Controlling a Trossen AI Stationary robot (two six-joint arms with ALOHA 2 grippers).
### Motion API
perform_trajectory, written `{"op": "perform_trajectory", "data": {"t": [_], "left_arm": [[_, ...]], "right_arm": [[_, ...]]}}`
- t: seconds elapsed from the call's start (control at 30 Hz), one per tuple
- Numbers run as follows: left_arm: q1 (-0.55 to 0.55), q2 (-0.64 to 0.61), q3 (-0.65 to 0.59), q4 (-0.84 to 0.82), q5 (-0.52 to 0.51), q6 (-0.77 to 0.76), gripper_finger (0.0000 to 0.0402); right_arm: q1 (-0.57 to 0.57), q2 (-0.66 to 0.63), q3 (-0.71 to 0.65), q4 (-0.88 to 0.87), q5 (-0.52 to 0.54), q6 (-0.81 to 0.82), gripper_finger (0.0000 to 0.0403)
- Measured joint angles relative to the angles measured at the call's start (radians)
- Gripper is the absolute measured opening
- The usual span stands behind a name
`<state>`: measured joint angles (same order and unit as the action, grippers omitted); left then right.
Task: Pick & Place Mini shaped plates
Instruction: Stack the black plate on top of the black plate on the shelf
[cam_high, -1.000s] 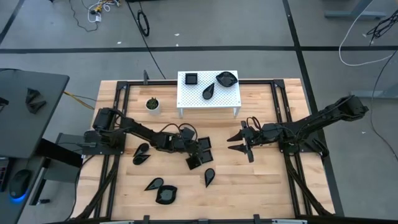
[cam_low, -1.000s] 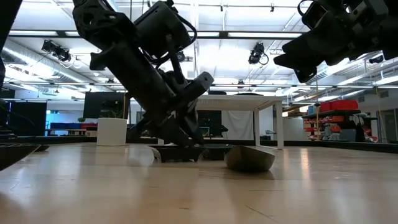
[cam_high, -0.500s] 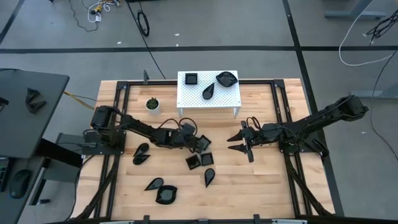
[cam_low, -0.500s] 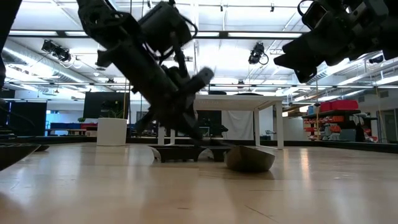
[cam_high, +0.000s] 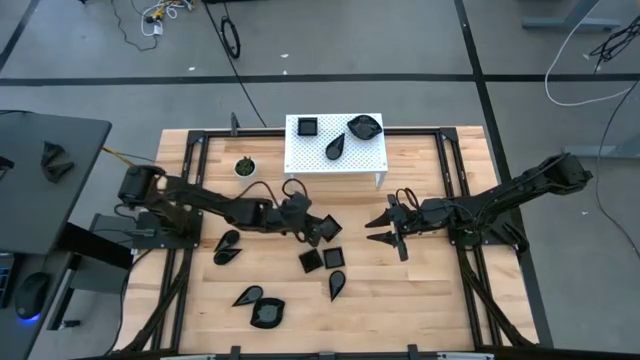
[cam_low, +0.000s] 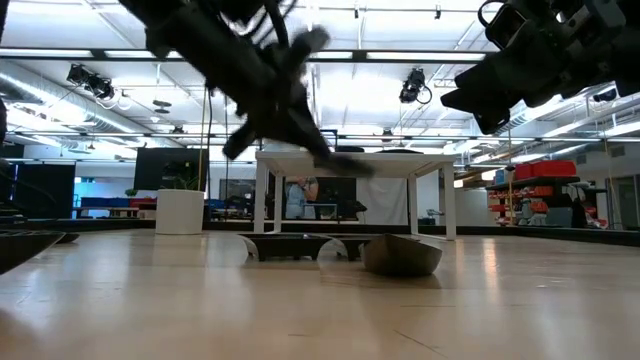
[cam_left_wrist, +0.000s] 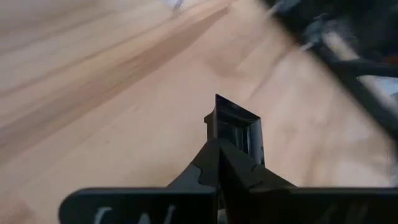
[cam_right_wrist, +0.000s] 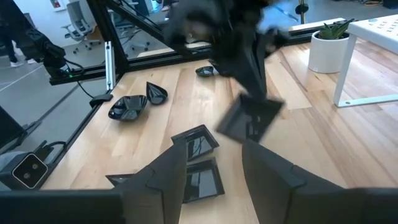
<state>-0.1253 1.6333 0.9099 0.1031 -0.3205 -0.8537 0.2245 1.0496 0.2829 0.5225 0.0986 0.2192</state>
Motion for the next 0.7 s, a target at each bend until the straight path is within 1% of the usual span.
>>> {"op": "perform_trajectory", "data": {"t": [0.13, 0.2, 0.3, 0.4, 0.5, 0.6, 0.7], "left_arm": [[0.015, -0.112, 0.011, -0.018, 0.012, 0.056, 0.0002], [0.045, -0.166, 0.053, -0.104, 0.008, 0.101, 0.0002], [0.122, -0.205, 0.176, -0.265, -0.032, 0.188, 0.0002], [0.226, -0.201, 0.327, -0.399, -0.069, 0.288, 0.0001], [0.346, -0.177, 0.423, -0.453, -0.077, 0.341, 0.0001], [0.466, -0.153, 0.436, -0.464, -0.074, 0.329, 0.0001], [0.565, -0.118, 0.436, -0.487, -0.058, 0.253, 0.0001]], "right_arm": [[0.000, 0.000, 0.000, 0.002, 0.000, 0.000, 0.0157], [0.000, 0.000, 0.000, 0.007, 0.000, 0.000, 0.0157], [0.000, 0.000, 0.000, 0.012, 0.000, -0.003, 0.0157], [-0.001, 0.000, 0.000, 0.017, 0.005, -0.011, 0.0157], [-0.001, 0.000, 0.000, 0.017, 0.024, -0.010, 0.0157], [-0.001, 0.000, 0.000, 0.017, 0.025, -0.006, 0.0157], [-0.001, 0.000, 0.000, 0.016, 0.025, 0.002, 0.0157]]}}
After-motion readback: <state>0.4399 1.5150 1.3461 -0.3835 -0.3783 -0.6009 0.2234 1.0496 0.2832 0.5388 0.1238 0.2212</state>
